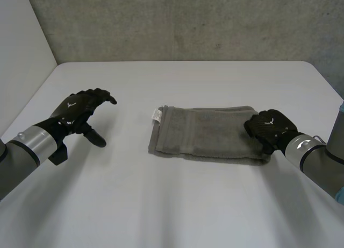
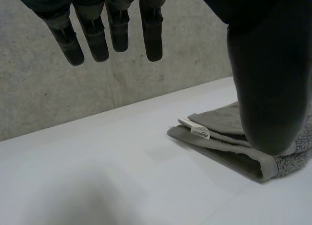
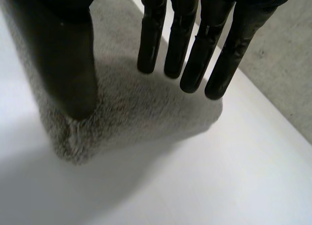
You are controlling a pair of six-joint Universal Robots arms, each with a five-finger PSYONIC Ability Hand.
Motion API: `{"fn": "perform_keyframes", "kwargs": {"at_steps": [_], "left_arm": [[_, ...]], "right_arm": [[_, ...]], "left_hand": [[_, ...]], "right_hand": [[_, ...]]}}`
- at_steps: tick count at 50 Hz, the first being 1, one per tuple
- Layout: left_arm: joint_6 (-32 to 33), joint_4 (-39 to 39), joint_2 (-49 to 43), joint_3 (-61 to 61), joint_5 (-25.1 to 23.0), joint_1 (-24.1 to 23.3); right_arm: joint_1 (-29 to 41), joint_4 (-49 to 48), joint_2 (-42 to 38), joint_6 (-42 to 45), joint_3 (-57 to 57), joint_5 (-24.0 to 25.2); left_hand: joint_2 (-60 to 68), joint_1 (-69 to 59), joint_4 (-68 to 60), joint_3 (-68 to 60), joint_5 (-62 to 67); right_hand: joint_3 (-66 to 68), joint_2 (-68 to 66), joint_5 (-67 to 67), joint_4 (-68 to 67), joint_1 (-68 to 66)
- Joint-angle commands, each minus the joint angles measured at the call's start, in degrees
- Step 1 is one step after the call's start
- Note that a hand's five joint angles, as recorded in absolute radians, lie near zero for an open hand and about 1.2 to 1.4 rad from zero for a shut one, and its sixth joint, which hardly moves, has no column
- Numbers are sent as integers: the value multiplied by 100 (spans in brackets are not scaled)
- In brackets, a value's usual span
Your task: Fold the towel.
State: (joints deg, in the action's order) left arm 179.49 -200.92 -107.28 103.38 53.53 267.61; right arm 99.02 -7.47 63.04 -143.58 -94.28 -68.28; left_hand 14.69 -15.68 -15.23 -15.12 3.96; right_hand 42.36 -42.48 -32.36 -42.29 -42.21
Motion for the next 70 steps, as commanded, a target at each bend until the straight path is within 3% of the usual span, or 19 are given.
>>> {"fn": "perform_keyframes", "kwargs": {"at_steps": [1,6,8,9,10,12,23,28,30,31,33,35,47,58,60,68,70], "left_arm": [[7,-8,-12,33,0,-7],[7,-8,-21,33,0,-7],[7,-17,-12,33,0,2],[7,-17,-12,33,0,2],[7,-17,-20,33,0,2],[7,-17,-21,33,-9,-7],[7,-17,-21,33,-9,-7],[7,-8,-21,42,-9,-7],[7,-17,-21,42,-9,-7],[7,-17,-21,42,-9,-7],[7,-17,-21,42,0,-7],[7,-17,-21,42,0,-7],[7,-17,-21,42,0,2],[7,-17,-12,24,0,10],[7,-17,-3,-2,0,10],[-73,-26,50,-204,8,-121],[-73,-148,41,-309,8,-349]], "right_arm": [[-190,0,-389,-12,129,34],[-261,62,-512,-12,156,25],[-269,106,-486,-21,121,-28],[-269,106,-486,-21,120,-28],[-269,141,-434,-38,68,-28],[-269,211,-398,-73,50,-37],[-375,396,-29,-276,-205,34],[-384,352,-64,-276,-240,42],[-410,204,-108,-276,-249,121],[-410,203,-108,-276,-249,121],[-506,62,-134,-276,-240,270],[-550,45,-143,-267,-231,349],[-788,132,-64,-223,-161,368],[-1113,1442,472,120,885,394],[-990,1609,498,111,1122,394],[1212,1785,113,-56,2088,350],[1573,1776,-97,-56,2194,350]], "left_hand": [[-330,429,384,373,-256],[-330,429,384,373,-256],[-330,429,384,373,-256],[-330,429,384,373,-256],[-330,429,384,373,-256],[-314,412,368,357,-240],[-313,412,367,356,-239],[-330,429,384,373,-256],[-313,412,367,356,-239],[-313,412,367,356,-239],[-313,412,367,356,-239],[-330,429,384,373,-256],[-330,429,384,373,-256],[-330,429,384,373,-256],[-330,429,384,373,-256],[-330,429,384,373,-256],[-330,429,384,373,-256]], "right_hand": [[1061,-1050,-1062,-1068,-1077],[1011,-1000,-1011,-1018,-1027],[-526,537,525,519,510],[-536,548,536,530,521],[-1619,1630,1619,1612,1603],[-2146,2158,2146,2139,2131],[-2067,2079,2067,2060,2052],[-890,901,890,883,874],[1035,-1023,-1035,-1042,-1050],[1045,-1033,-1045,-1051,-1060],[3103,-3092,-3104,-3110,-3119],[3757,-3746,-3757,-3764,-3773],[3764,-3752,-3764,-3771,-3779],[3764,-3752,-3764,-3771,-3779],[3764,-3752,-3764,-3771,-3779],[3764,-3752,-3764,-3771,-3779],[3764,-3752,-3764,-3771,-3779]]}}
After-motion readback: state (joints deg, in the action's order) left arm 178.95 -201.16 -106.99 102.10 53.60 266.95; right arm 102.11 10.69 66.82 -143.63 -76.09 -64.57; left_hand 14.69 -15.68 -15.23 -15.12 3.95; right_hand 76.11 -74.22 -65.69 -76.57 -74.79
